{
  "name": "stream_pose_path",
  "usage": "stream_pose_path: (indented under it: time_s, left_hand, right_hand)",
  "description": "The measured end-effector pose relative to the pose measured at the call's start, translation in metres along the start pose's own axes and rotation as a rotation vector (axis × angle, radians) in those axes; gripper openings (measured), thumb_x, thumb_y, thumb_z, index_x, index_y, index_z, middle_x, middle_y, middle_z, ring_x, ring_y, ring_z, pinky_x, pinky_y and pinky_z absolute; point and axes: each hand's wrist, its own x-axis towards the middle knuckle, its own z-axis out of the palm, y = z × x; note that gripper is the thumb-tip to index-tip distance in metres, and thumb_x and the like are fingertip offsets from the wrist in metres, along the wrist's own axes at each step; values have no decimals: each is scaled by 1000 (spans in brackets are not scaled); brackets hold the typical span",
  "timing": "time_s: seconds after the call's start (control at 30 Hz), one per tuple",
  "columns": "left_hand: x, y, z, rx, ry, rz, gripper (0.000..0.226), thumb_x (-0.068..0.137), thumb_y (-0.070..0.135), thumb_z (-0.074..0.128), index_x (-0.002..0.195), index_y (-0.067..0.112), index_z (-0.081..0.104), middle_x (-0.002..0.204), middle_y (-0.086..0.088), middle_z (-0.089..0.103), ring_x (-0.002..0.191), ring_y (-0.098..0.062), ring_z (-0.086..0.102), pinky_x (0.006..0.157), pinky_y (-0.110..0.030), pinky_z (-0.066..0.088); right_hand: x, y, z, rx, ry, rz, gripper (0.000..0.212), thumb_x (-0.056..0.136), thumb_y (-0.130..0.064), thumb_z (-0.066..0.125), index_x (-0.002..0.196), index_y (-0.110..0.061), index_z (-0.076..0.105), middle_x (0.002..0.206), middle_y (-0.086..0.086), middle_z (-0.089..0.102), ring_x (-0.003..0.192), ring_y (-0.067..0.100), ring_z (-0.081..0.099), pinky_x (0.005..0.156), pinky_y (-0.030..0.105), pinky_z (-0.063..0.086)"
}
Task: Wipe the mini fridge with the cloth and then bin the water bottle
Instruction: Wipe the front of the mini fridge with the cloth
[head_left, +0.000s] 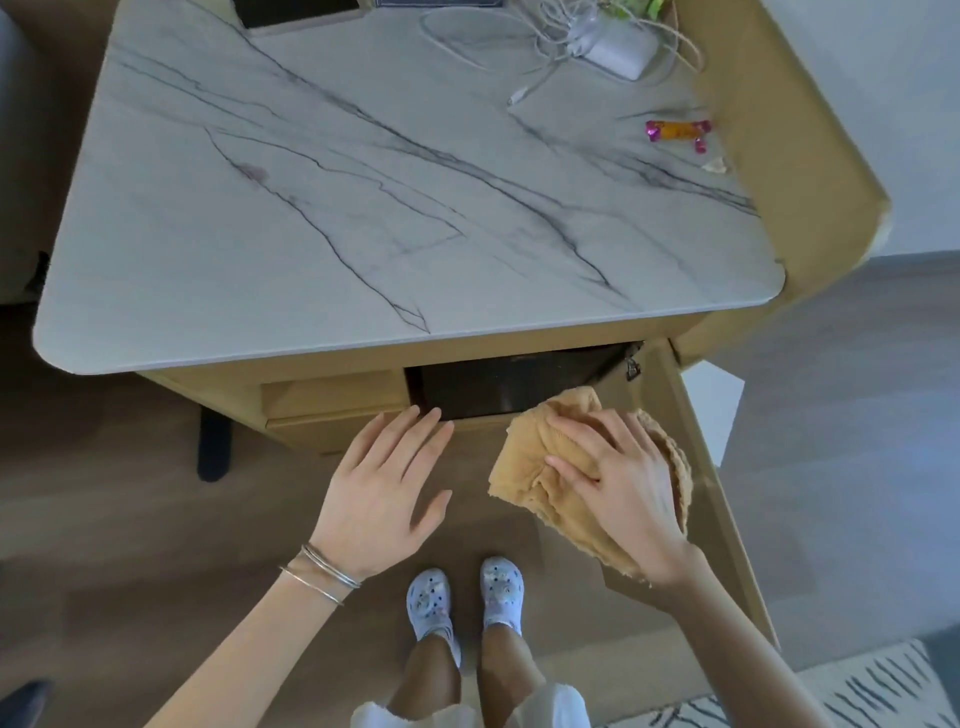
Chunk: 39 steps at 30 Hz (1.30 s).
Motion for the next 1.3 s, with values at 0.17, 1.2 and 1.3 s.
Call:
stream_pose_path:
  time_s: [0.17,1.2,1.3]
  left_hand:
    - [5,-7,68,40,25,-23,56,89,44,46,132,10,59,138,-9,57,130,-28,51,107,-48,39]
    - [78,-147,416,443,552,30,59,92,35,46,143,5,45,153,-13,38,144,-27,29,118,-47,23]
    - [82,-153,415,479,562,47,59,92,35,45,142,4,46,153,-13,38,144,-26,30,119,-44,21]
  right_hand:
    - [-21,36,73,47,22,-3,28,86,-42,59,109,-29,68,99,-5,60,85,16,56,75,35,52]
    - [20,177,435,47,697,-359,23,90,-25,61,109,-16,69,113,0,67,95,22,57,83,36,48]
    - [49,165,430,23,737,-382,24,92,-23,58,113,-20,67,110,1,67,93,21,57,80,35,49]
